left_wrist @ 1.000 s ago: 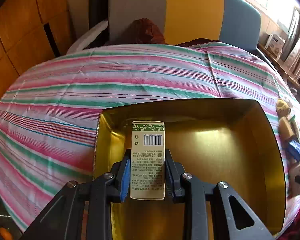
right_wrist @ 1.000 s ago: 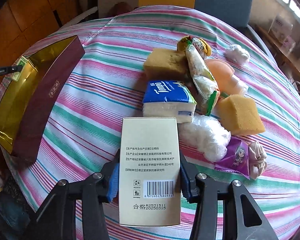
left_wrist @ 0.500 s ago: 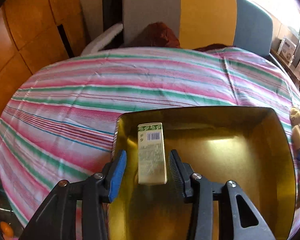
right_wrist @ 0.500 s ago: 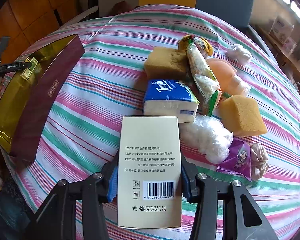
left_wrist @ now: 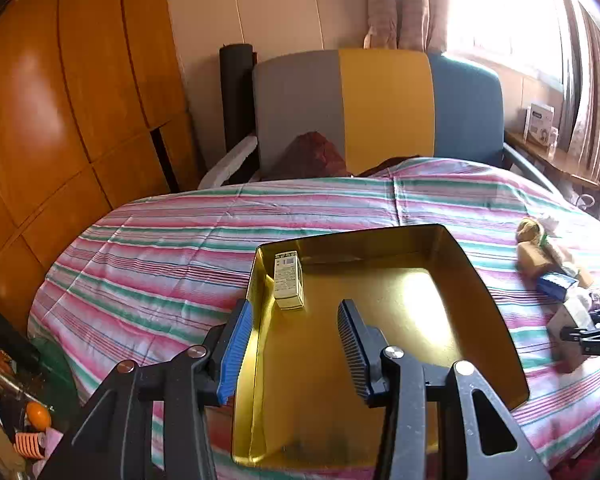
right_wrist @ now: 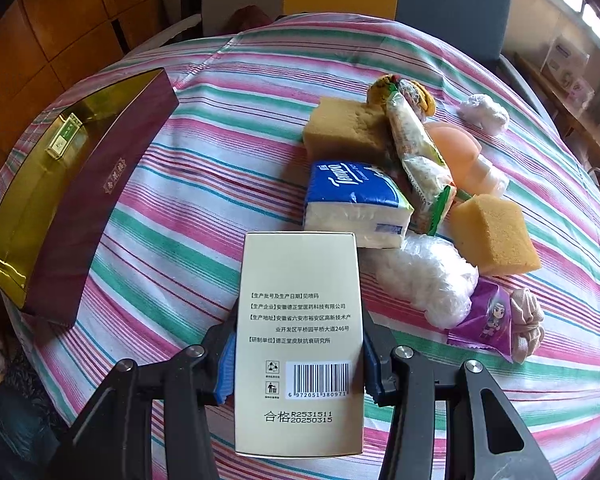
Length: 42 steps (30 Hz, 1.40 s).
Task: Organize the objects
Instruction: 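Lower the small green-white box into the gold tray and open left gripper, then carry the white barcode box into the gold tray and open right gripper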
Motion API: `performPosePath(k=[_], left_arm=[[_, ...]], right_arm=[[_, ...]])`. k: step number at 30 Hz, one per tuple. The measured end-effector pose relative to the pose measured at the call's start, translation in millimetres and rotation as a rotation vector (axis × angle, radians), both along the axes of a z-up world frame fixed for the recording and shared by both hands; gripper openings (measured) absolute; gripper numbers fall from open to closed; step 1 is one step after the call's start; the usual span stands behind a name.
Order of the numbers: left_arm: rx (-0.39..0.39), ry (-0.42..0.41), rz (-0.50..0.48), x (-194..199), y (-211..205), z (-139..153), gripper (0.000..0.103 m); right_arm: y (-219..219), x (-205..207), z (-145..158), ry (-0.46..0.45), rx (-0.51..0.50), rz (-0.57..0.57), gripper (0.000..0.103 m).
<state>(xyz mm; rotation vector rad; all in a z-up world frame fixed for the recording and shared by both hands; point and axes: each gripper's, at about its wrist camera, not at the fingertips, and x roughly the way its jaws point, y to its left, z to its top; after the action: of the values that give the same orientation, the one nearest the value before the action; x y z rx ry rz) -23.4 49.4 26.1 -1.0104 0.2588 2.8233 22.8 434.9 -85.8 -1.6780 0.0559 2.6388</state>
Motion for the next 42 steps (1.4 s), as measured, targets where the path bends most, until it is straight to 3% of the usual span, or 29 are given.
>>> performPosePath(k=[9,14,23,28,33,42], left_arm=[[-0.040,0.056,0.045,19.9,-18.0,9.9,0.044],[-0.037,0.064,0.078,23.0,-34.9,8.7,0.045],[-0.036,0.052,0.109,22.5,-54.6,1.1,0.044],[-0.033,0.047,0.125,23.3,-64.2,-1.5,0.045],[-0.030,0.041,0.143,22.8,-73.6,-3.8,0.045],[-0.017,0.010,0.181,14.8,-92.2,-15.5,0.044]], right_arm=[[-13.4,0.7,4.0,0.000,0.012,-0.076,0.049],[-30.0,-0.8,24.5,0.038,-0.015,-0.098,0.049],[-98.0,-29.9,74.4,0.135,-0.035,0.010,0.049],[-148.4,-53.5,87.8,0.150,-0.079,0.101,0.049],[-199.9,-80.2,85.3,0.121,-0.130,0.174,0.049],[-277.2,-134.3,50.1,-0.010,-0.244,0.175,0.050]])
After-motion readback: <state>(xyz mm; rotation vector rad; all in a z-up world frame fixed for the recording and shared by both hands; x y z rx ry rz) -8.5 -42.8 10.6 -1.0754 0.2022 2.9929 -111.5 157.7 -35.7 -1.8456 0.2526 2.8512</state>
